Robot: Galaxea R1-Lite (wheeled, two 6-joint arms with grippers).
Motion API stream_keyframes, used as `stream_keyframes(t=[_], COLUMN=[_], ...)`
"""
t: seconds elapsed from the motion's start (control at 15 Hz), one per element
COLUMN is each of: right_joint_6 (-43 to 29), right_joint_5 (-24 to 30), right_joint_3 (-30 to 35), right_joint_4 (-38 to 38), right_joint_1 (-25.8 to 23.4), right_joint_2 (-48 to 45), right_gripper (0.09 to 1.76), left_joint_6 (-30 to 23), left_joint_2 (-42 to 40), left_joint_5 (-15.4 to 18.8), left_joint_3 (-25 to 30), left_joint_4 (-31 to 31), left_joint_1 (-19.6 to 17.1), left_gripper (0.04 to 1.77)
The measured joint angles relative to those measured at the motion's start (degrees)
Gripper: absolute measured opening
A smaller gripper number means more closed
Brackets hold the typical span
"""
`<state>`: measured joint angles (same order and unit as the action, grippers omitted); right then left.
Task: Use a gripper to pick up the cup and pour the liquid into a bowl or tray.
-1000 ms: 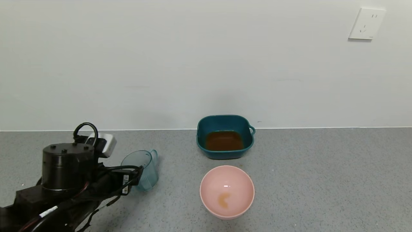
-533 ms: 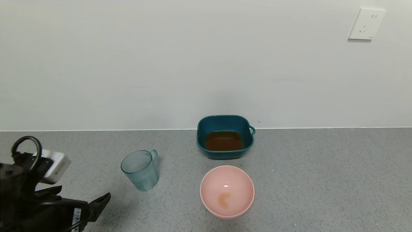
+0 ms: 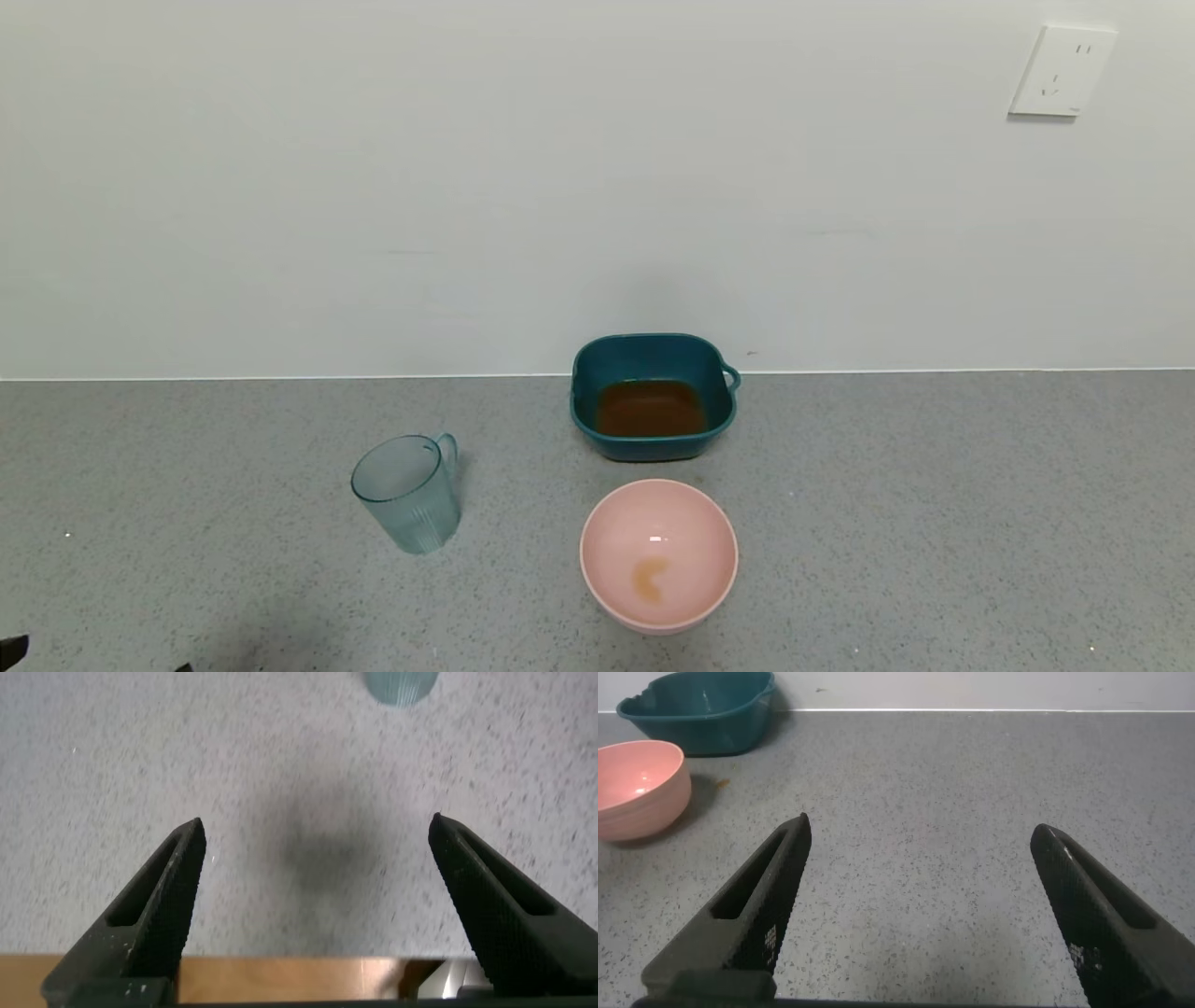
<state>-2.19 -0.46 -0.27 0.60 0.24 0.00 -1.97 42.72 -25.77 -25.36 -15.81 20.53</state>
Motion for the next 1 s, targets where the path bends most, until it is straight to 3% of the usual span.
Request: stream_keyframes(t=[0.27, 0.53, 0.67, 0.87, 1.0], right_joint_6=[0.02, 0.00, -0.01, 0.00, 0.00], right_joint_5=[0.02, 0.02, 0.02, 0.02, 0.02], right_joint_3=[0.00, 0.00, 0.00, 0.00, 0.00], right_joint_4=[-0.02, 0.00, -0.02, -0.02, 0.00], right_joint_1=[0.00, -0.02, -0.02, -0.02, 0.00], right_joint_2=[0.00, 0.00, 0.00, 0.00, 0.00], right_gripper=[1.71, 1.71, 1.71, 1.71, 1.71], left_joint_6=[0.18, 1.01, 0.79, 3.24, 4.47], left_joint_2=[-11.98, -22.10, -24.66, -28.86, -32.41], left_joint_5=[-0.09, 0.22, 1.05, 11.22, 14.20], left_joint_3=[0.72, 1.22, 1.52, 2.18, 3.28], left_joint_4=[-11.00, -17.42, -16.98, -12.90, -11.58], left_joint_1=[-1.65, -8.92, -13.45, -18.63, -20.31], left_gripper=[1.71, 1.71, 1.72, 1.72, 1.72])
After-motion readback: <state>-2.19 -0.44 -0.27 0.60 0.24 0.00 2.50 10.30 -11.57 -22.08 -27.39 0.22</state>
